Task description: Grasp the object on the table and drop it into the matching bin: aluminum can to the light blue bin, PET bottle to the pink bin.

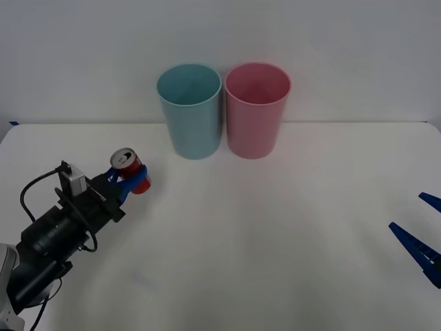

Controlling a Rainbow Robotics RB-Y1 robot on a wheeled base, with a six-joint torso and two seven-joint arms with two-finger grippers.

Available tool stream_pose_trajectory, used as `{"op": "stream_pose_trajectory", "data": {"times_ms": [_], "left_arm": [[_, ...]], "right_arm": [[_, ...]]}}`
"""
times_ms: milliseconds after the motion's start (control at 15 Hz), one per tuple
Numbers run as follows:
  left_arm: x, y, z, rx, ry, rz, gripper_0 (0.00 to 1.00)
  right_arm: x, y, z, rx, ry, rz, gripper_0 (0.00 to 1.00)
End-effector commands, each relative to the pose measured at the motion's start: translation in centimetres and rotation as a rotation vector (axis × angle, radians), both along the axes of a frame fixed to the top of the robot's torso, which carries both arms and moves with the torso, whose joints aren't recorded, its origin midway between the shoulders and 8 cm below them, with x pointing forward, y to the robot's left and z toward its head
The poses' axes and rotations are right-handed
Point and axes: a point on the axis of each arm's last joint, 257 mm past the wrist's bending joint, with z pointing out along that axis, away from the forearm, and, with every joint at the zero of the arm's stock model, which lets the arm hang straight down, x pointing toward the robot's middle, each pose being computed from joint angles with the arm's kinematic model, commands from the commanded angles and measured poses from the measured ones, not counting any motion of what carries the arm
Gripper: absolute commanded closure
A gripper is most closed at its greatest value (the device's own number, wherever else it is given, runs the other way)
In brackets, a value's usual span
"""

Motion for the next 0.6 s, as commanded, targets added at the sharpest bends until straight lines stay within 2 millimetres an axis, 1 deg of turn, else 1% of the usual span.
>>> {"op": "stream_pose_trajectory", "data": {"times_ms": [67,133,267,533,600], "left_arm": [[0.3,-0.7,3.8,-0.023,-0.001,-0.016,1.0],[0.3,-0.8,5.2,-0.033,-0.002,-0.019,1.0],[0.7,-0.8,7.4,-0.054,-0.002,-0.02,1.0],[2.4,-1.4,12.5,-0.096,-0.006,-0.022,1.0],[2.8,-1.4,13.3,-0.103,0.0,-0.025,1.0]], "right_arm": [[0.0,0.0,0.0,0.0,0.0,0.0,0.0],[0.0,0.0,0.0,0.0,0.0,0.0,0.0],[0.0,0.0,0.0,0.0,0.0,0.0,0.0],[0.0,0.0,0.0,0.0,0.0,0.0,0.0],[0.0,0.0,0.0,0.0,0.0,0.0,0.0]]}}
